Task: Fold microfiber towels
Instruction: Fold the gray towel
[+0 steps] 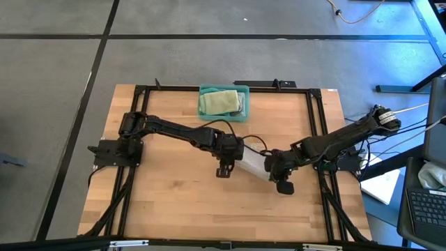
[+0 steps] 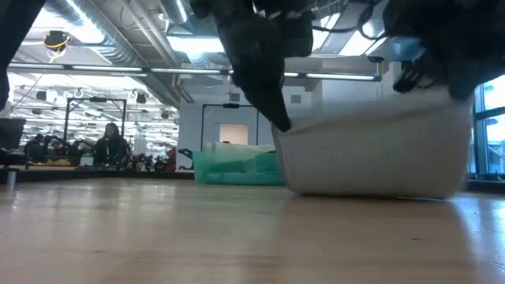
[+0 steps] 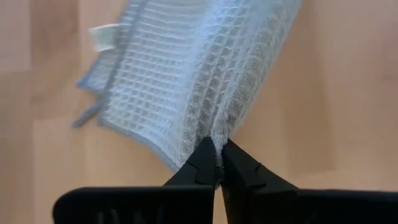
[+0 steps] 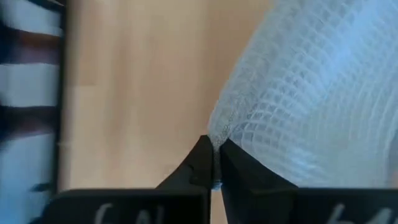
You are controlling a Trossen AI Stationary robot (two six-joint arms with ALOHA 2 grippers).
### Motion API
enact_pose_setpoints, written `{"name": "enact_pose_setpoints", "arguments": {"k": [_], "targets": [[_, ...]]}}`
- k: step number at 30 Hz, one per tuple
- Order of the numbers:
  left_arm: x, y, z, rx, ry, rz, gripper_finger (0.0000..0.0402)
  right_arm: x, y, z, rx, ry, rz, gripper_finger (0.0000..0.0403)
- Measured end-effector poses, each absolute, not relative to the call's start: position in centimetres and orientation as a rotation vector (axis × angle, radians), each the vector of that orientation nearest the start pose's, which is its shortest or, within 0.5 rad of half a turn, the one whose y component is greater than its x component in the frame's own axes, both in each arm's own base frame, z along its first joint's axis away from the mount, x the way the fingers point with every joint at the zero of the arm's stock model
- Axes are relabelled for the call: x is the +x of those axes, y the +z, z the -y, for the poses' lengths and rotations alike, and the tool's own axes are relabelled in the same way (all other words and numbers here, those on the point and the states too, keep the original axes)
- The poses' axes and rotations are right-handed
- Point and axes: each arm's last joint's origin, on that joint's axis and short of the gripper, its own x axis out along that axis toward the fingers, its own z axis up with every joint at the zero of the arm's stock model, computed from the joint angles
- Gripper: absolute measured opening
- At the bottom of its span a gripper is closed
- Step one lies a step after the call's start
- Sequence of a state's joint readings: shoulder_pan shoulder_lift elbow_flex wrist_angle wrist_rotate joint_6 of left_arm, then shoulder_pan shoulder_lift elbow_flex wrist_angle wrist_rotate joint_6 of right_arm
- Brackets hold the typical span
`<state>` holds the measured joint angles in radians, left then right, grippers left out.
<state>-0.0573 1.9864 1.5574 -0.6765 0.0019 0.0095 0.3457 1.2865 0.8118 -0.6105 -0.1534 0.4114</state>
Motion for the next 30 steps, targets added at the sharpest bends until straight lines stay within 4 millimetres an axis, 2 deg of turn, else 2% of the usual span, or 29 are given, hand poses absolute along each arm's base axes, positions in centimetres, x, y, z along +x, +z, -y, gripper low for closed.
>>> {"name": "enact_pose_setpoints", "arguments": {"k": [5, 14, 21, 25, 30], "targets": [[41.4, 22.0, 2.8, -0.033, -0.165, -1.088, 0.0002, 22.3, 22.4, -8.8, 0.36, 0.334, -1.101, 0.0018], [41.0, 22.1, 5.2, -0.074, -0.279, -1.103, 0.0007, 22.9, 21.1, -9.2, 0.375, 0.322, -1.149, 0.0015], [40.7, 22.1, 7.1, -0.099, -0.339, -1.109, 0.0009, 24.0, 21.2, -10.9, 0.435, 0.486, -1.071, 0.0018], [40.7, 22.1, 7.7, -0.075, -0.345, -1.105, 0.0009, 23.7, 21.0, -11.2, 0.426, 0.388, -1.088, 0.0016], [41.3, 22.3, 7.2, 0.027, -0.284, -1.036, 0.0009, 22.8, 19.7, -10.9, 0.385, 0.241, -1.223, 0.0022]]}}
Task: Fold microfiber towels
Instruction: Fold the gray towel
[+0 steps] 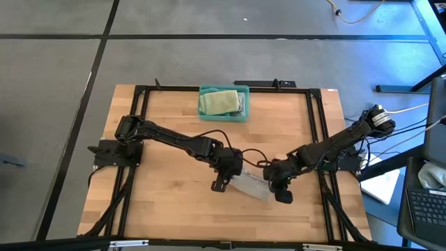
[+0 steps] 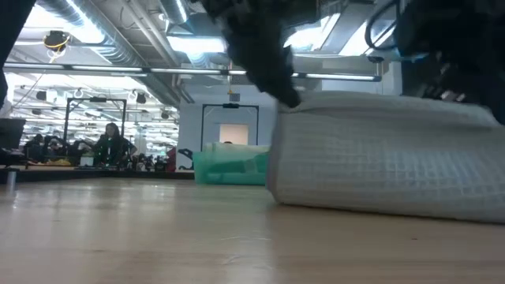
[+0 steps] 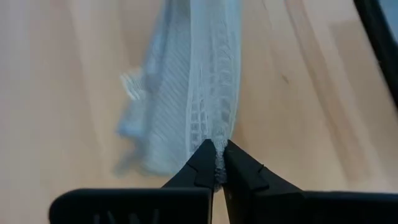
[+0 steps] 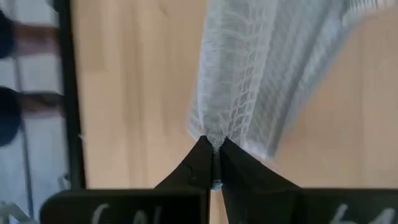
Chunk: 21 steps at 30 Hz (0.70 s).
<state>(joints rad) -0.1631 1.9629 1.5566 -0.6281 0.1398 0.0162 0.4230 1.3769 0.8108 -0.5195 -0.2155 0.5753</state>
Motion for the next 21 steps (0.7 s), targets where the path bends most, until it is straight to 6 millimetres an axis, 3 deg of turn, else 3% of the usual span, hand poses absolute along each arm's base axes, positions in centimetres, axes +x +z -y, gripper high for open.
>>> {"name": "enact_pose_setpoints", "arguments": {"k": [8, 13, 21], "targets": [[42.6, 22.0, 4.6, 0.056, -0.217, -0.956, 0.0009, 22.9, 17.9, -11.0, 0.334, 0.212, -1.322, 0.0022], [42.9, 19.8, 3.8, -0.013, -0.276, -1.037, 0.0009, 23.1, 17.7, -10.9, 0.322, 0.185, -1.319, 0.0026], [43.5, 16.5, 4.7, -0.07, -0.374, -1.116, 0.0009, 23.1, 17.4, -10.8, 0.308, 0.121, -1.323, 0.0038]]}}
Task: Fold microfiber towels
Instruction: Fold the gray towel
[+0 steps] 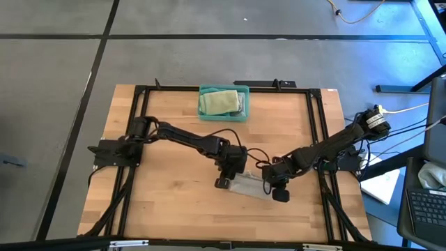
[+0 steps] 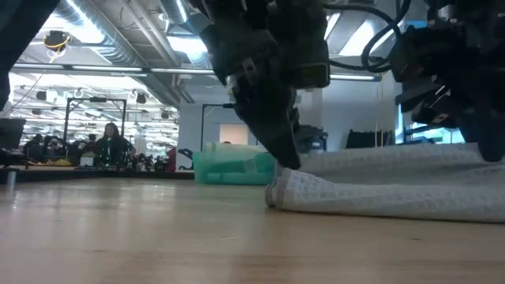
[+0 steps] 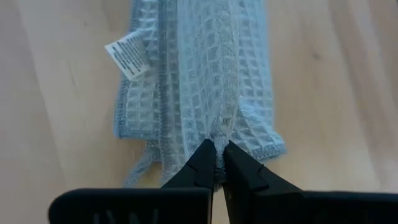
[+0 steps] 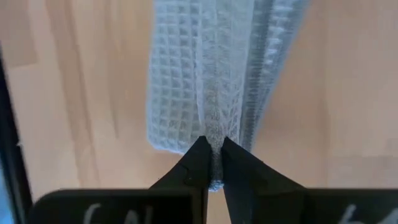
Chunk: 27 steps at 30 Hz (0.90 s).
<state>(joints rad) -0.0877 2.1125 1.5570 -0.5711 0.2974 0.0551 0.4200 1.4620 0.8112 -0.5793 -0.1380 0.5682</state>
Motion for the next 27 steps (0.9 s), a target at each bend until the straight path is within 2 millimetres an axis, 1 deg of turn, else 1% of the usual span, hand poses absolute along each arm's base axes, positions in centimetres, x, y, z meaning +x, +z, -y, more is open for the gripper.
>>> {"name": "enact_pose_setpoints", "arguments": {"k": [3, 6, 11, 14, 17, 21, 24, 27], "targets": [[43.5, 16.3, 4.6, -0.037, -0.324, -1.123, 0.0009, 23.1, 17.4, -10.7, 0.306, 0.106, -1.322, 0.0038], [43.7, 16.3, 4.1, -0.014, -0.274, -1.113, 0.0009, 23.0, 17.4, -10.7, 0.303, 0.097, -1.336, 0.0039], [43.8, 16.5, 3.0, -0.046, -0.278, -1.105, 0.001, 22.9, 17.3, -10.6, 0.314, 0.073, -1.347, 0.004], [43.8, 16.5, 2.9, -0.048, -0.28, -1.104, 0.0026, 22.9, 17.3, -10.6, 0.321, 0.068, -1.349, 0.0053], [43.7, 16.5, 2.9, -0.044, -0.288, -1.108, 0.0059, 22.8, 17.3, -10.6, 0.336, 0.062, -1.356, 0.0084], [43.7, 16.5, 2.9, -0.042, -0.282, -1.107, 0.0114, 22.8, 17.3, -10.6, 0.36, 0.042, -1.359, 0.0145], [43.7, 16.4, 2.7, -0.024, -0.211, -1.117, 0.0149, 22.5, 17.2, -10.4, 0.37, -0.006, -1.384, 0.0192], [43.4, 16.8, 2.5, -0.029, -0.166, -1.139, 0.0172, 22.0, 17.2, -10.2, 0.384, -0.073, -1.428, 0.0227]]}}
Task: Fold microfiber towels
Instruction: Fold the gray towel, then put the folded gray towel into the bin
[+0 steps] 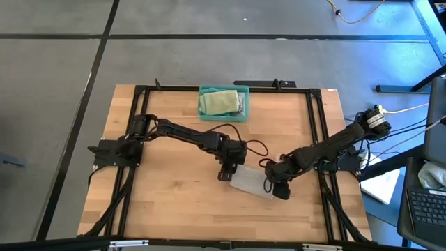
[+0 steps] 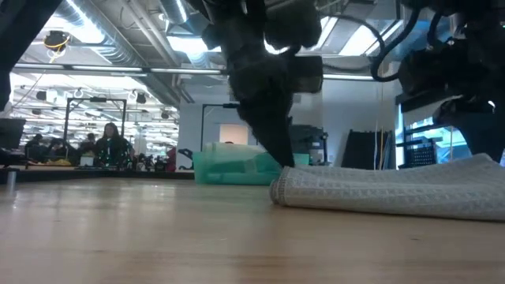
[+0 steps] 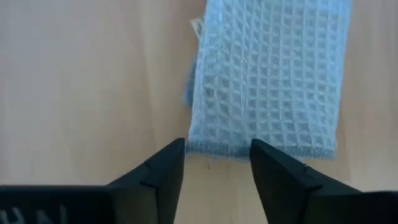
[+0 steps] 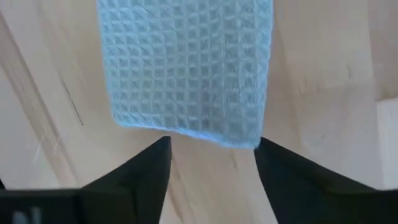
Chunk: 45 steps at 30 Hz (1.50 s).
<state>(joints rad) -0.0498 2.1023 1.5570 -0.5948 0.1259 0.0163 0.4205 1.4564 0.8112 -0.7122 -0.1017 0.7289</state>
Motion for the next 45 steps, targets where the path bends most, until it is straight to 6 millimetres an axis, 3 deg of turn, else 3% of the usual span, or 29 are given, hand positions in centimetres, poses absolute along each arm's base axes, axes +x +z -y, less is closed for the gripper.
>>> {"name": "enact_pose_setpoints", "arguments": {"k": [4, 10, 14, 19, 25, 29, 37, 45], "targets": [[42.9, 18.3, 2.4, -0.024, -0.133, -1.13, 0.0181, 21.6, 17.6, -10.0, 0.393, -0.083, -1.442, 0.0244], [41.5, 21.1, 2.3, -0.068, -0.07, -1.128, 0.0178, 21.1, 19.5, -9.9, 0.534, -0.093, -1.359, 0.0234], [40.1, 22.8, 2.6, -0.126, -0.035, -1.164, 0.0177, 20.7, 21.9, -9.6, 0.635, -0.105, -1.181, 0.0232], [38.1, 26.1, 4.3, -0.125, 0.02, -1.125, 0.0177, 20.2, 24.3, -8.8, 0.732, -0.179, -0.957, 0.0232], [35.8, 29.9, 6.4, -0.177, 0.193, -0.983, 0.0177, 20.1, 23.8, -8.2, 0.809, -0.257, -1.016, 0.0232], [34.7, 31.3, 7.4, -0.26, 0.28, -0.914, 0.0177, 20.0, 22.5, -8.5, 0.916, -0.218, -1.049, 0.0232], [33.8, 31.6, 8.9, -0.275, 0.333, -0.893, 0.0177, 20.6, 22.2, -8.6, 1.043, -0.224, -0.931, 0.0232], [33.6, 32.4, 7.7, -0.19, 0.253, -0.907, 0.0177, 21.0, 22.1, -7.3, 0.985, -0.218, -0.934, 0.0232]]}}
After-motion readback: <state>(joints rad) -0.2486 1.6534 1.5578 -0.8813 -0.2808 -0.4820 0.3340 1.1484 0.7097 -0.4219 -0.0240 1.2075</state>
